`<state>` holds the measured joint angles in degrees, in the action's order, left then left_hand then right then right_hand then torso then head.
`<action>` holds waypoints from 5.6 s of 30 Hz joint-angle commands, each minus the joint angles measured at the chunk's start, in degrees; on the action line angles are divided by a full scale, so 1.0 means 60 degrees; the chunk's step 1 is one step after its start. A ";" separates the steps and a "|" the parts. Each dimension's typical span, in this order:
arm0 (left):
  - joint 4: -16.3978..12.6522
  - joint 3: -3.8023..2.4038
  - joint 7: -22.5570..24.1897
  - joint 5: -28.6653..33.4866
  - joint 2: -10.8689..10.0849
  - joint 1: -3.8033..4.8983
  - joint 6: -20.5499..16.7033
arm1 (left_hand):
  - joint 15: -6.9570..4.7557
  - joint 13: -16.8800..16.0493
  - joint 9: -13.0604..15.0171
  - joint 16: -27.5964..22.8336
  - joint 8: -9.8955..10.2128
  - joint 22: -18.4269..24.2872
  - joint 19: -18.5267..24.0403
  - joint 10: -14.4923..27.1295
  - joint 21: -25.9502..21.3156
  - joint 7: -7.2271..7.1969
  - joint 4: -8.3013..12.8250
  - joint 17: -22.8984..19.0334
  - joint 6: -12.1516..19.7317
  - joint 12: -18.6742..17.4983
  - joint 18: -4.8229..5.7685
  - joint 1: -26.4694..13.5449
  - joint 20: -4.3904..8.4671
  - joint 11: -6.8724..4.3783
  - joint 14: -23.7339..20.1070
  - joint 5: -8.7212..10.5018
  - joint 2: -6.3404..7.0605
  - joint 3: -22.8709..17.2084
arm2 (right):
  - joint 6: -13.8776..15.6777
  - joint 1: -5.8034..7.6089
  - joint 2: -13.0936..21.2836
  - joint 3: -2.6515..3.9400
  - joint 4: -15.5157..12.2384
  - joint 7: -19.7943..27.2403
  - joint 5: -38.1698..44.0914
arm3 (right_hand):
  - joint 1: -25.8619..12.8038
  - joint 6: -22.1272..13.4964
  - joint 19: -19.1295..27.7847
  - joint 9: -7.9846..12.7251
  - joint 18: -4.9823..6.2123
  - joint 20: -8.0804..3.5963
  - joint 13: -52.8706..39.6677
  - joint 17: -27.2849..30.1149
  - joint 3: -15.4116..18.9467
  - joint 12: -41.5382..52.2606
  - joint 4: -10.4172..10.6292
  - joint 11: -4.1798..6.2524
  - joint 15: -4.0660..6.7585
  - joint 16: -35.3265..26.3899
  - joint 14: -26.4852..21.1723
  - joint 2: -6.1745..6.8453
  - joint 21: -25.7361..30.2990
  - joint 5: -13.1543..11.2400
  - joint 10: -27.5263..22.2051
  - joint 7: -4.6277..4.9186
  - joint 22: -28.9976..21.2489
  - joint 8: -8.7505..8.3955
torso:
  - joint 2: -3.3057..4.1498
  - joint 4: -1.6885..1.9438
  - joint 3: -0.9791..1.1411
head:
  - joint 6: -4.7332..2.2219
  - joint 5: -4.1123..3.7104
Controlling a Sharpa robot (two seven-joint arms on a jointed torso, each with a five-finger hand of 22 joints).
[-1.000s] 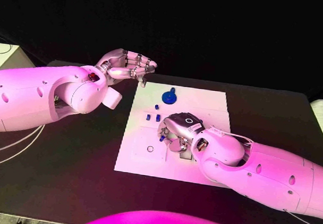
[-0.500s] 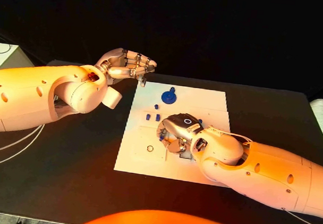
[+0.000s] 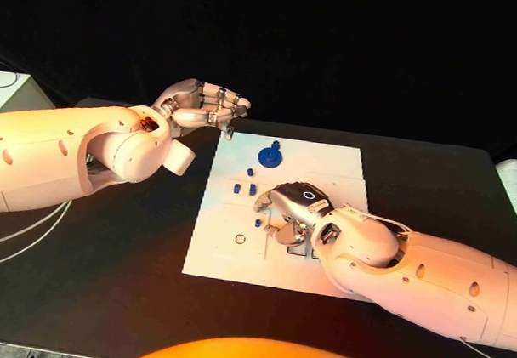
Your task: Assemble the parts on the task board
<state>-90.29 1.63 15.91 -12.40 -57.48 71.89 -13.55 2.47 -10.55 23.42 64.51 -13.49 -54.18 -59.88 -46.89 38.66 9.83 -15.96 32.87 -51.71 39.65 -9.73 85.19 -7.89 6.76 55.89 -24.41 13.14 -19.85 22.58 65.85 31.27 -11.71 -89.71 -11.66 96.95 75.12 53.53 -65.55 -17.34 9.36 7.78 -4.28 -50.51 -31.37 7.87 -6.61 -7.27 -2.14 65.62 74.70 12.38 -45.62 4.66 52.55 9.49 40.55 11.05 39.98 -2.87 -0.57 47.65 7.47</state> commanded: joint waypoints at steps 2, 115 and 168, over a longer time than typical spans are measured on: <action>0.0007 -0.0005 0.0025 0.0081 0.0014 0.0007 0.0171 | 0.0061 -0.0005 0.0016 -0.0039 -0.0023 0.0009 -0.0008 0.0073 -0.0051 -0.0005 -0.0046 0.0013 0.0054 -0.0060 -0.0122 0.0016 -0.0027 -0.0004 0.0014 0.0028 0.0070 -0.0009 | 0.0773 0.0042 0.0319 0.0020 -0.0323 0.0319 -0.0299 | 0.0114 -0.0015 -0.0060 0.0021 0.0124 0.0005 -0.0043 -0.0102 0.0195 0.0286 0.0070 0.0011 -0.0013 0.0244 0.0027 -0.0006 -0.0203 -0.0024 -0.0044 -0.0048 0.0245 -0.0051 | 0.0000 -0.0010 -0.0012 | -0.0043 -0.0015; 0.0296 0.0020 0.0034 0.0275 0.0440 0.0003 0.0434 | 0.0068 -0.0046 0.0072 -0.0062 -0.0087 0.0012 0.0015 0.0060 -0.0084 -0.0017 -0.0056 0.0081 0.0062 -0.0031 -0.0126 0.0003 -0.0043 -0.0008 -0.0013 0.0026 0.0043 0.0006 | 0.0442 0.0285 0.0050 0.0232 -0.1092 0.0751 -0.1651 | -0.0260 0.1621 -0.2778 -0.0681 -0.0735 -0.0693 -0.0134 -0.3046 -0.1370 0.1315 0.0321 0.0829 0.0723 0.2375 0.1878 -0.0761 -0.4085 -0.0279 0.2906 -0.0536 0.4692 0.0773 | -0.0034 -0.0005 -0.0045 | -0.0170 -0.0092; 0.0192 0.0024 -0.0045 0.0277 0.0358 0.0008 0.0506 | 0.0072 -0.0058 0.0091 -0.0073 -0.0106 0.0012 0.0022 0.0076 -0.0096 -0.0015 -0.0064 0.0108 0.0078 -0.0034 -0.0126 -0.0015 -0.0047 -0.0004 -0.0025 0.0027 0.0038 0.0015 | -0.0724 -0.0158 -0.0571 -0.0013 -0.0288 -0.0198 -0.0077 | -0.0397 0.1463 -0.2672 -0.0812 -0.0694 -0.0659 -0.0140 -0.2835 -0.1346 0.1084 0.0225 0.0766 0.0671 0.2253 0.1828 -0.0631 -0.3876 -0.0279 0.2811 -0.0495 0.4510 0.0777 | -0.0027 -0.0023 -0.0024 | 0.0042 -0.0021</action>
<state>-88.97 1.80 15.37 -11.08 -55.37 71.89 -11.44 2.46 -10.85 23.92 64.29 -13.77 -54.20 -59.88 -46.90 38.44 9.82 -15.96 33.47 -51.71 39.65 -9.73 85.19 -7.89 6.76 55.89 -24.41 13.14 -19.85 20.20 65.01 27.87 -11.68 -91.67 -12.54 94.71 73.10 62.32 -81.91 -18.80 5.72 3.88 -5.15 -67.63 -39.51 14.48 -4.88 -4.88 1.66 79.37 84.02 8.68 -68.89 2.85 67.26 6.66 67.57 15.53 39.81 -3.00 -0.74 47.87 7.35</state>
